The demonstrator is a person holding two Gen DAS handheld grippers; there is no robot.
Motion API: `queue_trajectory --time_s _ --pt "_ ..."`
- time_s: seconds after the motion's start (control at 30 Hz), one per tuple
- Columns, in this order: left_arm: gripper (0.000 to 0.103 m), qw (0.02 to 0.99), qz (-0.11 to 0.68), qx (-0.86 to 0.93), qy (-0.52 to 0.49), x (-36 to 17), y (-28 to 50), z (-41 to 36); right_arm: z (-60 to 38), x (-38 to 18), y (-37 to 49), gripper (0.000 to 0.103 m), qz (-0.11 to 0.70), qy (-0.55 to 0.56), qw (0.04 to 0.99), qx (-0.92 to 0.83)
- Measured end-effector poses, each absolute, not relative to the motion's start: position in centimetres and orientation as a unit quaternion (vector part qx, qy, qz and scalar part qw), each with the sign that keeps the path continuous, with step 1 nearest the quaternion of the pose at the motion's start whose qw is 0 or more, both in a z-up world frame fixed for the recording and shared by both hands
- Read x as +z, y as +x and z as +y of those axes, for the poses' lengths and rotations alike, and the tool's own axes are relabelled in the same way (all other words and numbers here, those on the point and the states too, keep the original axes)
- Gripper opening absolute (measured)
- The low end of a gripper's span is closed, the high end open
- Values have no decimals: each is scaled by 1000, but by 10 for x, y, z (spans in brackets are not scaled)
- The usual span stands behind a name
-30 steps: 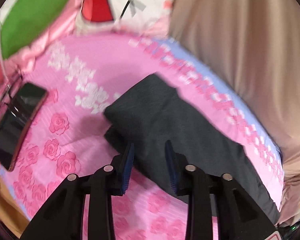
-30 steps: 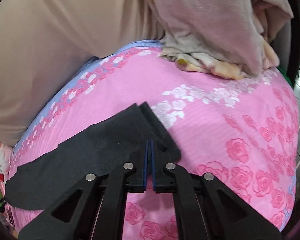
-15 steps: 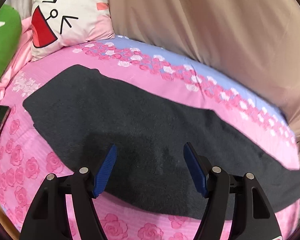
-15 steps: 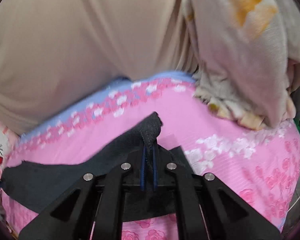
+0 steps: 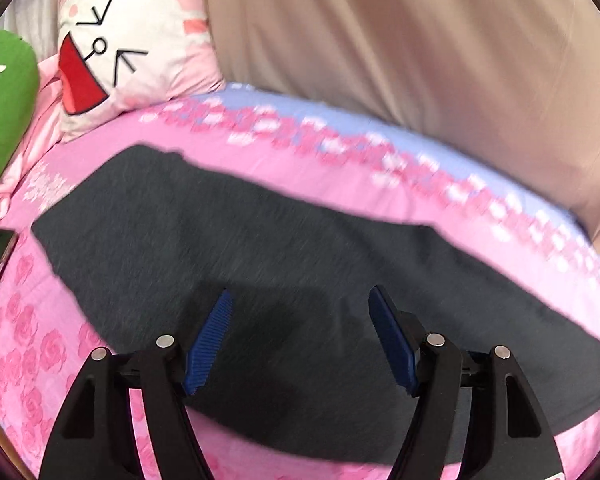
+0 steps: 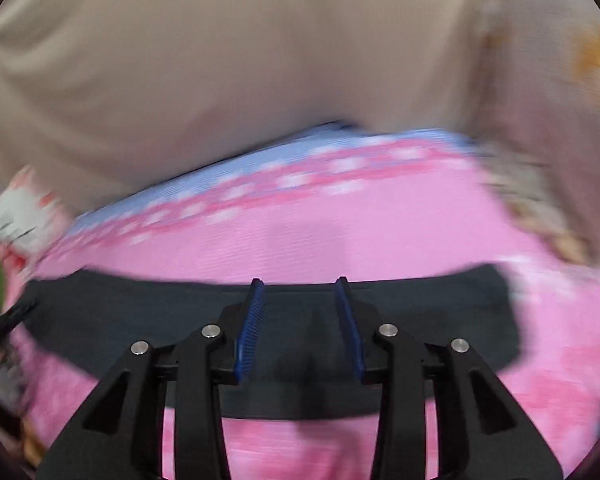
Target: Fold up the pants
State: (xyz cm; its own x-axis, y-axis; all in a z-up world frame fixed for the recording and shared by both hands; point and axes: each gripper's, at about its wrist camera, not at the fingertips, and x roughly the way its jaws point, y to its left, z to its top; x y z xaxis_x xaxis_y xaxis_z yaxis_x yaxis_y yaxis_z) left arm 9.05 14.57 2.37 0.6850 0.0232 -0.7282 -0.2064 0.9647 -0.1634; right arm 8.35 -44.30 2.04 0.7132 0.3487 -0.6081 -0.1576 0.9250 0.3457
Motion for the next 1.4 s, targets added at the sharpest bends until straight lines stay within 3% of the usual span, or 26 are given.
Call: queue_trajectory --time_s 0.17,0.27,0.4,0.43,0.47,0.5,0.7,0.83,0.93,0.97,1.03,1.13,1.2,1.23,1.27,1.4 --pt "70 906 404 37 -121 14 101 142 -274 0 148 37 393 10 881 263" --pt "70 905 407 29 -117 0 94 144 -212 -8 178 46 395 -50 869 295" --pt "72 906 397 6 -149 -6 88 154 -154 -21 205 48 408 -118 852 305" --pt "72 906 395 6 -154 -7 88 155 -150 -25 208 46 414 -126 848 305" --pt "72 906 395 6 -155 -8 88 155 -145 -32 213 20 424 -134 841 307" --pt "72 907 393 4 -150 -8 88 152 -144 -35 211 3 429 -138 839 305" --pt "72 913 390 -11 -117 -6 90 139 -158 -6 223 0 376 -127 882 255" --pt "72 912 394 -11 -113 -8 91 137 -171 -29 254 0 429 -93 870 227" --pt "73 910 397 -12 -120 -9 92 140 -193 -6 226 9 400 -31 877 265" --pt "73 910 397 -13 -121 -9 92 140 -194 -2 220 32 397 -29 875 274" --pt "73 910 396 -14 -120 -9 92 139 -192 2 208 61 388 -46 875 285" --pt "73 912 394 -15 -115 -9 91 138 -175 -14 215 59 410 -70 863 288" --pt "73 913 392 -13 -115 -8 90 137 -162 -30 224 36 432 -90 851 284" --pt "74 912 392 -12 -116 -8 90 138 -156 -38 222 10 440 -103 848 278" --pt "74 912 392 -12 -119 -8 90 138 -152 -35 218 0 423 -113 856 276" --pt "74 910 394 -17 -128 -9 92 140 -155 -18 225 1 383 -106 881 256"
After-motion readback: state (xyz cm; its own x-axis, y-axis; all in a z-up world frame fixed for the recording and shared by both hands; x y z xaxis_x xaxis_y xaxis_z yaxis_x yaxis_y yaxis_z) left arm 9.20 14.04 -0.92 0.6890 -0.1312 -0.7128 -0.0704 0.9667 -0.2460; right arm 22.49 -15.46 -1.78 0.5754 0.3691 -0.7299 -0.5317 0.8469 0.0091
